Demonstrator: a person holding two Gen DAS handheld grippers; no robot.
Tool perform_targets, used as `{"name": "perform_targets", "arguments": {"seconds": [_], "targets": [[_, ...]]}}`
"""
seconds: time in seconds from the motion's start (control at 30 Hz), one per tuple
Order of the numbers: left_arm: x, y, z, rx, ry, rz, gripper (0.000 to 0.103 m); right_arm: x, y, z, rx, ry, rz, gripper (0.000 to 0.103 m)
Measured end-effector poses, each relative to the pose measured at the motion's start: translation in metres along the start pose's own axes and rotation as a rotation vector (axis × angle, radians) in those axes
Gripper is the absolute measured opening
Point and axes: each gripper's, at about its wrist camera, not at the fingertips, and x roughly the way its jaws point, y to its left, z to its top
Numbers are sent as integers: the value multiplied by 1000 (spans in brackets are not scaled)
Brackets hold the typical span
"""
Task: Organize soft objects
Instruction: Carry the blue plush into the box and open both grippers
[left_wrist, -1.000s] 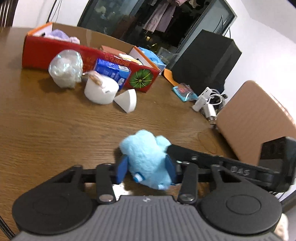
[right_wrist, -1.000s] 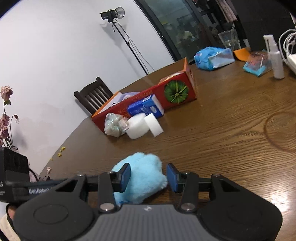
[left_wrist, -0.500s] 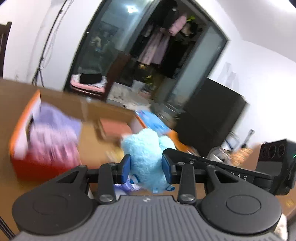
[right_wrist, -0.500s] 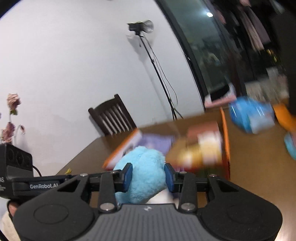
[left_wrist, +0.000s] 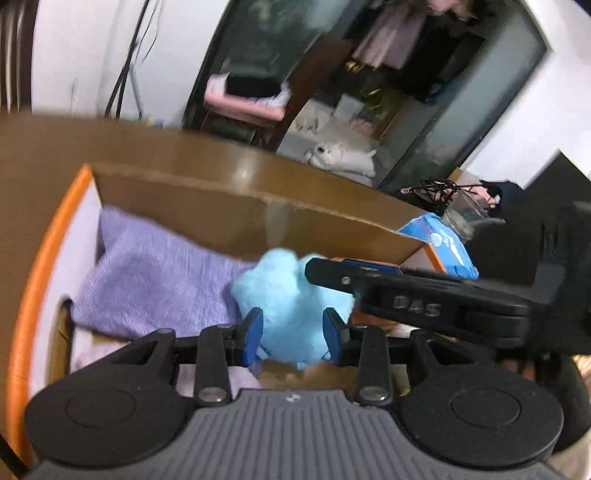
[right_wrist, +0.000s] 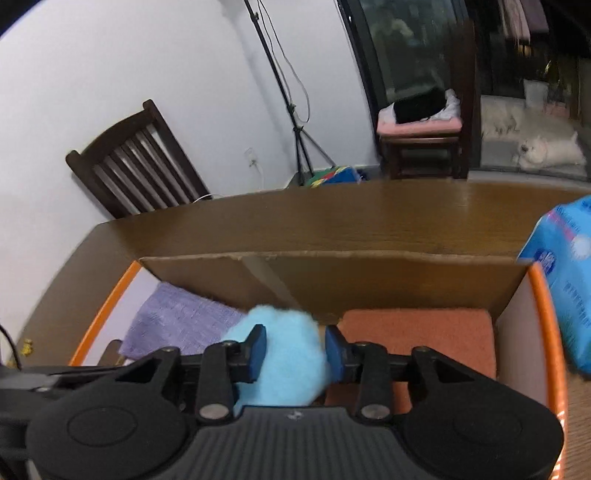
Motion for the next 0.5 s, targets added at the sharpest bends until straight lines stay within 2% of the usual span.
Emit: {"name": "perform_targets", "arguments": {"seconds": [0.1, 0.23, 0.43, 0.5], "targets": [[-14, -6, -1, 49, -12, 24, 37, -8, 9, 0, -33, -2, -10, 38], [-54, -12, -3, 83, -60, 67, 40, -48, 14, 4, -57, -55, -10, 38], [-138, -27, -12, 148, -165, 115, 57, -147, 24, 0, -146, -121, -52, 38], [-163, -30, -23, 168, -185, 140, 59, -180, 24, -6, -169, -138, -74, 38]]}}
